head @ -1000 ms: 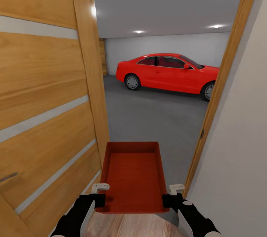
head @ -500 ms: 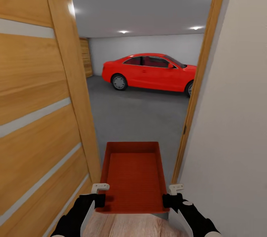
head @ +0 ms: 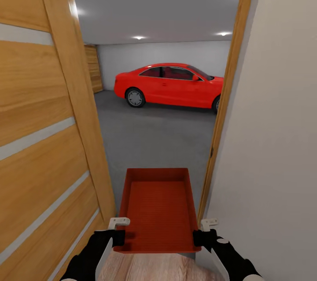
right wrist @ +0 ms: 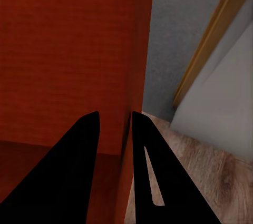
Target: Move the two storage containers from the living room to the garage. In the garage, place one container on the floor and stack the other container on top of it (either order is fine).
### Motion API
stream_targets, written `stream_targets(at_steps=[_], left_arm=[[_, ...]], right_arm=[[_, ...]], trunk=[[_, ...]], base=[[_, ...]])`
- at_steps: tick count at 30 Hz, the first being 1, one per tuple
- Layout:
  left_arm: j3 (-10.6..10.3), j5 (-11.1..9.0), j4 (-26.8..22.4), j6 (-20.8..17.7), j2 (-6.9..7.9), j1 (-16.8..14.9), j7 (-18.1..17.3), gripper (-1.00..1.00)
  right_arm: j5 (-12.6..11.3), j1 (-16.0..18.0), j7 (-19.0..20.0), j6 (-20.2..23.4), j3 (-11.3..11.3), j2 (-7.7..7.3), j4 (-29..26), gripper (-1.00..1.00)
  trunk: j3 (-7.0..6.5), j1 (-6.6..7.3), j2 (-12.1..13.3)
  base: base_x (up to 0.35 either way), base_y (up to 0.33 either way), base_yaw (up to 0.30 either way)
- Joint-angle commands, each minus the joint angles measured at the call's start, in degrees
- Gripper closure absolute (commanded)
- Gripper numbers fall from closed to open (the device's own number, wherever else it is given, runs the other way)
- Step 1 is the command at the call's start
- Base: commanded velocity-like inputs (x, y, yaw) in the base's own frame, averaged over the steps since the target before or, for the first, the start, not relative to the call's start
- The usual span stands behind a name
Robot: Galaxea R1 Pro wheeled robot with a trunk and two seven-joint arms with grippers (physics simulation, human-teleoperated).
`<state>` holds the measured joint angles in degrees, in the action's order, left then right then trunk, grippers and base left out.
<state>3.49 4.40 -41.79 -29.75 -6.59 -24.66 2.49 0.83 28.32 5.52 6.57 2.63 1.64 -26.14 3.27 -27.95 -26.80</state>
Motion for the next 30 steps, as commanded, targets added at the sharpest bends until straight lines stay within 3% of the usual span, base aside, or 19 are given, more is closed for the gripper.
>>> stream_targets(at_steps=[1, 13, 30], left_arm=[[0.2, 2.7, -1.3, -0.4, 0.19, -0.1, 1.1, 1.0], [0.2, 2.7, -1.3, -0.4, 0.18, 0.0, 1.1, 1.0], [0.2, 2.6, -1.3, -0.4, 0.2, -0.1, 1.1, 1.0]], right_arm=[[1.2, 0.0, 0.4, 0.4, 1.3, -0.06, 0.0, 1.0], [1.3, 0.0, 0.4, 0.3, 1.3, -0.06, 0.0, 1.0], [1.3, 0.0, 0.4, 0.4, 1.3, -0.06, 0.0, 1.0]], trunk=[[0.13, -0.03, -0.1], [0.13, -0.03, -0.1], [0.13, -0.03, -0.1]], base=[[0.0, 0.0, -0.011], [0.0, 0.001, -0.001], [0.0, 0.243, 0.0]])
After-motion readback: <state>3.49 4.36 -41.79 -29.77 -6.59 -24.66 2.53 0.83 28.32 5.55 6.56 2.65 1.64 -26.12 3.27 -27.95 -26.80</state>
